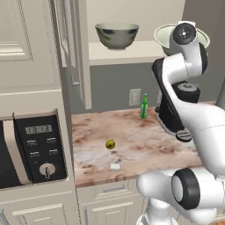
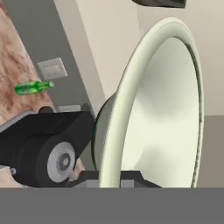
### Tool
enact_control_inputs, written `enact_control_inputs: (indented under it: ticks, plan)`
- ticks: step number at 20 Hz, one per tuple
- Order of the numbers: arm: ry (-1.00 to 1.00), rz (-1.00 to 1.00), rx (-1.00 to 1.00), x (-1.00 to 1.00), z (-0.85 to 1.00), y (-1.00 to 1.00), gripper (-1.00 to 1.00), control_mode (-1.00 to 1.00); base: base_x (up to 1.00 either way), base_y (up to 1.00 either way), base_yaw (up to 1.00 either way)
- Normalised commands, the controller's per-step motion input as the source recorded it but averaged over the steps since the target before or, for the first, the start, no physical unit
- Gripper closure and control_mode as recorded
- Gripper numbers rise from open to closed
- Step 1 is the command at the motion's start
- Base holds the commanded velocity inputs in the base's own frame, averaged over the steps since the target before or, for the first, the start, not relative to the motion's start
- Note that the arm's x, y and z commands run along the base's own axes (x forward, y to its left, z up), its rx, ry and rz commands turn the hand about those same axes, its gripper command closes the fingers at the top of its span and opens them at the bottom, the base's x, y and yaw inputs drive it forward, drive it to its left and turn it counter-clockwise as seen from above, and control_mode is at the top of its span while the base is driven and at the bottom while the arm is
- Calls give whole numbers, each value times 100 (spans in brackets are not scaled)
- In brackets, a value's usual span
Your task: Pick both bowls and place them on the counter. Then place the pear in one bowl and place the marshmallow in the other bowl.
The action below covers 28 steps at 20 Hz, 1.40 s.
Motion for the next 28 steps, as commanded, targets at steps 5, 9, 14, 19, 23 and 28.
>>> enact_control_inputs:
  ticks: [5, 9, 14, 19, 23, 28]
  plan:
    - [-2, 0, -6, -96, -49, 13, 100, -100, 0, 0, 0]
    - [-1, 0, -8, -87, -47, 9, 100, -100, 0, 0, 0]
    - [5, 0, -7, -61, -61, 1, 100, -100, 0, 0, 0]
    - [17, 0, -2, -9, -69, -4, 100, -100, 0, 0, 0]
    - [14, -2, 0, 0, -60, -16, 100, -100, 0, 0, 0]
    - [10, -14, 0, -3, -61, -31, 100, -100, 0, 0, 0]
